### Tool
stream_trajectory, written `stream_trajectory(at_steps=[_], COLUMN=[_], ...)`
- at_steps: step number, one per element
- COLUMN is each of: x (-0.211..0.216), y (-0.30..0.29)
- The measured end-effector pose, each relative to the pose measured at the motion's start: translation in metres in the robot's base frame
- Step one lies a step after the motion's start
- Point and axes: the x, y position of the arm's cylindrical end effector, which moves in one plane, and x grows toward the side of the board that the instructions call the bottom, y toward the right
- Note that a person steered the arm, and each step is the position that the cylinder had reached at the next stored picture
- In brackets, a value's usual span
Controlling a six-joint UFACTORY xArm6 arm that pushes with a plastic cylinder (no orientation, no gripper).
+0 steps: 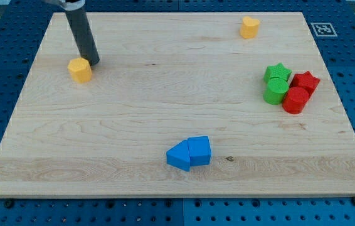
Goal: Move your arm towards top center
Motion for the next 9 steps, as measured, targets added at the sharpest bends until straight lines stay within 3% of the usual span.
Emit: stream_trajectory(at_steps=[2,4,7,9], x=[0.052,-0.008,-0.169,-0.171], y=[-0.003,0.018,0.066,0.129])
